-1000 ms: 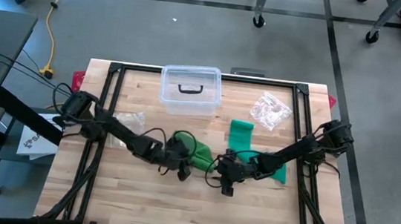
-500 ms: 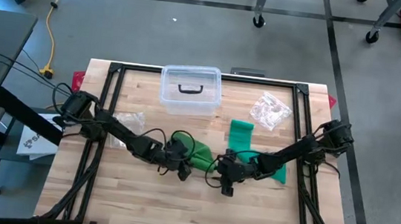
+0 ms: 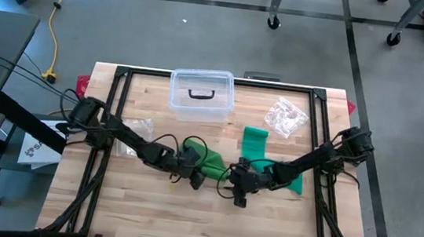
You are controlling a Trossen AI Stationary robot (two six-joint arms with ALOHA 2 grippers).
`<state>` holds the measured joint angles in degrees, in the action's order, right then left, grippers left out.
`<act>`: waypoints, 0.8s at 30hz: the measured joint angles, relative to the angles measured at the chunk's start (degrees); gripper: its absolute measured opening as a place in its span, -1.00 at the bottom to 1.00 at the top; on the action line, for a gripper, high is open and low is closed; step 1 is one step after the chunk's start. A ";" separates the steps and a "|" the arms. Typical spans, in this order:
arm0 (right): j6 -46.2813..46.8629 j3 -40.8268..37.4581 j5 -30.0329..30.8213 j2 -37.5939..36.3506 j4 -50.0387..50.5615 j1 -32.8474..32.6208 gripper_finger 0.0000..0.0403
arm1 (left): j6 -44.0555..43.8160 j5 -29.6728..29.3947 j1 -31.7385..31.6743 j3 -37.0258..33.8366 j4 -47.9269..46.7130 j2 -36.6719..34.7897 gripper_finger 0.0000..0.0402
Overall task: Roll bandage
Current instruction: Roll the green bandage
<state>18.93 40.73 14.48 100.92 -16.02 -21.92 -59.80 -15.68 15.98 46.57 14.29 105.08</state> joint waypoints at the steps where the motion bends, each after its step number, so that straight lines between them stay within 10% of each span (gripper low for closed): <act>1: -0.02 0.00 -0.03 0.00 0.13 -0.05 -0.16 | 0.45 0.07 -0.11 -0.01 1.21 0.29 -0.30; 15: 1.07 -0.17 3.65 -0.83 2.83 -3.73 -0.16 | 11.39 0.29 -0.04 -0.09 9.31 0.65 -0.81; 24: 6.99 0.02 8.11 -14.87 13.70 -10.46 -0.16 | 15.61 -4.33 2.14 0.06 11.31 -5.61 -0.94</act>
<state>25.93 40.75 22.59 86.06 -2.32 -32.37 -44.18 -20.01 18.12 46.63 25.60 99.48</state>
